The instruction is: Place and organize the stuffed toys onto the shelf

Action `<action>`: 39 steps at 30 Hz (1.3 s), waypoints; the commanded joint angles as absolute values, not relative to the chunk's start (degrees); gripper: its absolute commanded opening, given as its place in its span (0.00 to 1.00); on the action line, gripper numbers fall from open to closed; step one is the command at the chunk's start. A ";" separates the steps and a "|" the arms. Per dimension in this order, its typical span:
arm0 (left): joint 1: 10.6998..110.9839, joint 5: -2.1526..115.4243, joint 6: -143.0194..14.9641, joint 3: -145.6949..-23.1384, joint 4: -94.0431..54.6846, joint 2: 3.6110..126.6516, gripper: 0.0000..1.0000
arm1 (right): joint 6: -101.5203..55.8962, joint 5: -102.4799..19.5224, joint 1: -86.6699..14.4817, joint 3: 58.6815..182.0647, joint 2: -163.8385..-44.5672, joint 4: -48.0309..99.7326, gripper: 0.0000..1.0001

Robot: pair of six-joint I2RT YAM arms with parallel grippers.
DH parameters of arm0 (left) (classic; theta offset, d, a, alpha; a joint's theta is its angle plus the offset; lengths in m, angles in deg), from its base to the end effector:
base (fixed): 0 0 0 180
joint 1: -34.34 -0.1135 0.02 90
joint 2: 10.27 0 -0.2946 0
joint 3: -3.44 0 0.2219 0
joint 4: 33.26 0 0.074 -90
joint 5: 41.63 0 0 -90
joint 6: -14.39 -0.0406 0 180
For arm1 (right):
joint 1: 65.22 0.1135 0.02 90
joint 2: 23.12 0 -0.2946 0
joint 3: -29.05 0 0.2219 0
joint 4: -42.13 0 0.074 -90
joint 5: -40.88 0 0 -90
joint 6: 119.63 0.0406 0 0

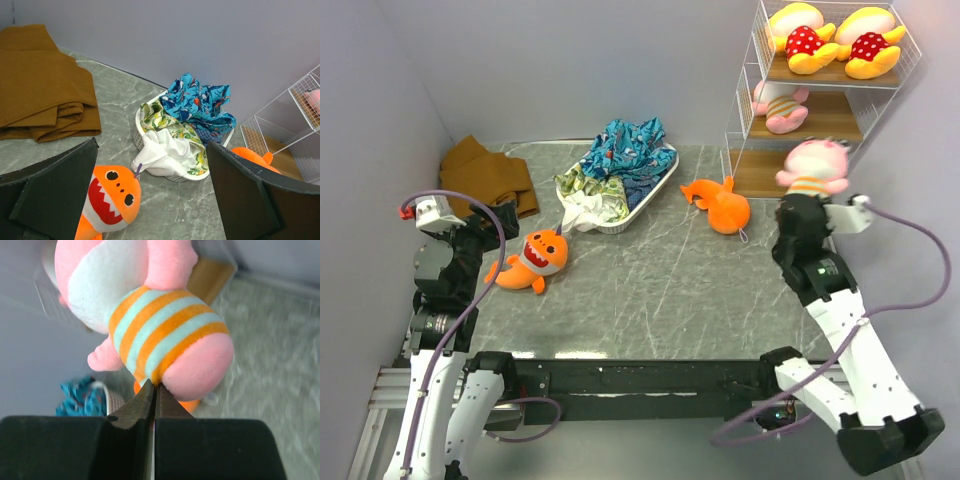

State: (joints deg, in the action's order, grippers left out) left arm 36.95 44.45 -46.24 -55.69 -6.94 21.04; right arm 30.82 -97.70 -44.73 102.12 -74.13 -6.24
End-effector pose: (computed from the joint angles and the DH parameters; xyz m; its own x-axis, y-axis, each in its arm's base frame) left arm 0.0791 -0.0008 0.3732 0.0340 -0.4914 -0.8703 -0.0071 0.8707 -0.4918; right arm 0.1331 0.0172 0.3811 0.1415 0.6673 -0.7312 0.5575 0.5566 0.6159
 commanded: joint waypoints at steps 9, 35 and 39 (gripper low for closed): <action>37.95 44.33 -47.04 -55.66 -7.99 21.01 0.96 | 2.19 -68.03 -69.60 106.87 -85.59 23.72 0.00; 38.21 45.12 -46.95 -56.02 -7.73 21.98 0.96 | 3.86 -64.06 -81.57 118.57 -96.69 22.49 0.00; 38.30 44.86 -46.95 -56.02 -7.64 21.72 0.96 | 4.47 -63.01 -82.01 118.04 -97.39 23.10 0.00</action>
